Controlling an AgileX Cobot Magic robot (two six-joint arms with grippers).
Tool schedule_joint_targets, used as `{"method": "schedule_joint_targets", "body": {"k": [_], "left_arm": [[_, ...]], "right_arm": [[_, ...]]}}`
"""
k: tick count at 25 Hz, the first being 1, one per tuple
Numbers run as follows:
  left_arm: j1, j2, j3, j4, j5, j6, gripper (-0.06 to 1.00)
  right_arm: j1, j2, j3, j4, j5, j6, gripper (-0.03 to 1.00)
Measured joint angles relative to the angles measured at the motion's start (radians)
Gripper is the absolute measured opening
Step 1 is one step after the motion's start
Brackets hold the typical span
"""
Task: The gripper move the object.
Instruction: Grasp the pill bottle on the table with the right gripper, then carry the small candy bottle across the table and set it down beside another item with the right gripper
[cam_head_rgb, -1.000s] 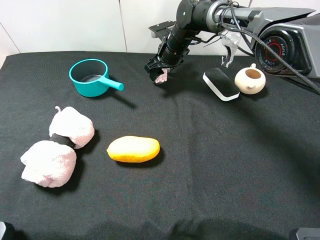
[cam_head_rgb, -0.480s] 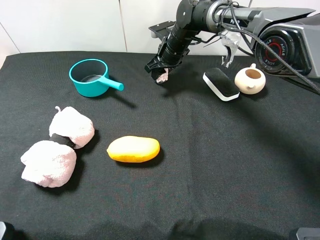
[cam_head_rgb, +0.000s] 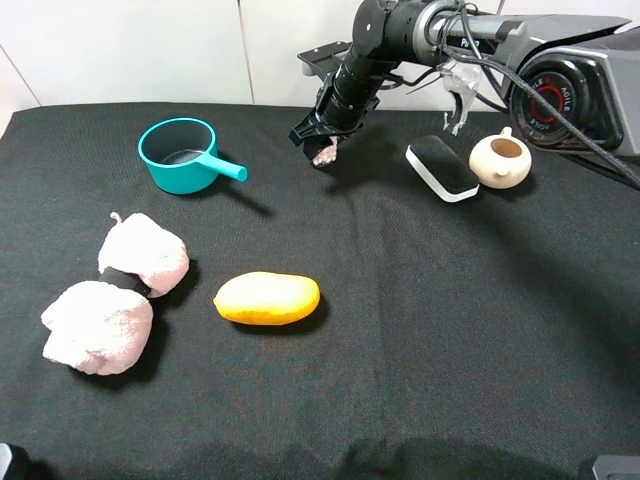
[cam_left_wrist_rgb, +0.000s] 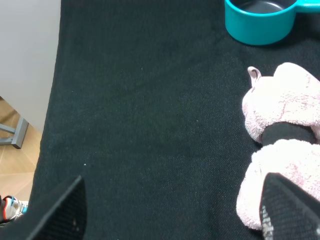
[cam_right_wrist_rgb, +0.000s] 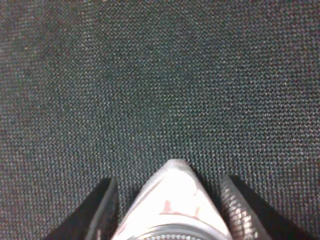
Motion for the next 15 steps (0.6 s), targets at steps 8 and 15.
{"method": "schedule_joint_targets", "body": {"k": [8,15], "left_arm": [[0.000,0.000,0.000,0.000,0.000,0.000,0.77],[0.000,0.000,0.000,0.000,0.000,0.000,0.77]], "right_arm": [[0.000,0.000,0.000,-0.001,0.009,0.000,0.33],[0.000,0.000,0.000,-0.001,0.020,0.000,0.33]]}}
